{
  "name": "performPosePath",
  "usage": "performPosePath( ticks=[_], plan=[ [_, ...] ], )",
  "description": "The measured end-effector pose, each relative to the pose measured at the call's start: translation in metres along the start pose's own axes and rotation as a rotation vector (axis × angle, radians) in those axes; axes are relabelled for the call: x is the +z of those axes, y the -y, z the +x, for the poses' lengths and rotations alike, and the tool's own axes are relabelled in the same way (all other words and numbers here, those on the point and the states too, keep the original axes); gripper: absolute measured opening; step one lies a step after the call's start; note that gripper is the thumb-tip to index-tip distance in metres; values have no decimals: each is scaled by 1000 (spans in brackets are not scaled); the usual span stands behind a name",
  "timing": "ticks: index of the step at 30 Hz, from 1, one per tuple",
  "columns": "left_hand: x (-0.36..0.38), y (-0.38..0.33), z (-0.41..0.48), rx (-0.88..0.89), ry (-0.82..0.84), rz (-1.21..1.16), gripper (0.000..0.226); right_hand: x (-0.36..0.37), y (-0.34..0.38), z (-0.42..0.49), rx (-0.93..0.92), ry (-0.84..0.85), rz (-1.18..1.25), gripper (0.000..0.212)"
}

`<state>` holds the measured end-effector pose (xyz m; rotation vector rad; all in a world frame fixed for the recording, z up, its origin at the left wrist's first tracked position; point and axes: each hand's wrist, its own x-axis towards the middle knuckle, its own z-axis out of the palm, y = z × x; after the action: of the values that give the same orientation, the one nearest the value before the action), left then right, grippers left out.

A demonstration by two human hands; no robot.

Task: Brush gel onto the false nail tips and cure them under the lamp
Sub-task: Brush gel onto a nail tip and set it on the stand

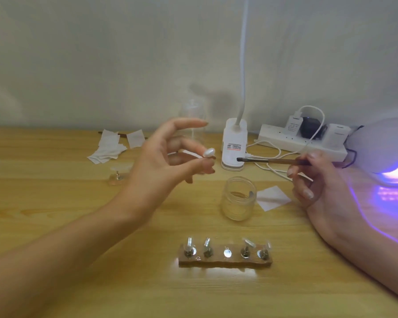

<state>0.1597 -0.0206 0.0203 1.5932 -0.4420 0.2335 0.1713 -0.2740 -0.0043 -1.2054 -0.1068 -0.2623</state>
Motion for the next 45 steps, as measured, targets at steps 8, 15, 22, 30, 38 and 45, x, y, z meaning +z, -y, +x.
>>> performPosePath(
  ticks=[8, 15, 22, 30, 38, 45],
  plan=[
    [4, 33, -6, 36, -9, 23, 50, -2, -1, 3, 50, 31, -6, 14],
    [5, 35, -8, 81, 55, 86, 58, 0, -2, 1, 30, 82, -29, 14],
    [8, 35, -8, 90, 101, 157, 60, 1, -4, 0, 10, 91, -68, 17],
    [11, 36, -3, 80, 125, 138, 65, -1, -5, 2, -9, 124, -91, 20],
    [14, 41, -4, 30, 115, 147, 60, -1, -6, 2, 1, 147, -75, 22],
    [13, 42, -4, 0, 114, 153, 57, -1, -6, 1, -8, 137, -118, 23]
  ],
)
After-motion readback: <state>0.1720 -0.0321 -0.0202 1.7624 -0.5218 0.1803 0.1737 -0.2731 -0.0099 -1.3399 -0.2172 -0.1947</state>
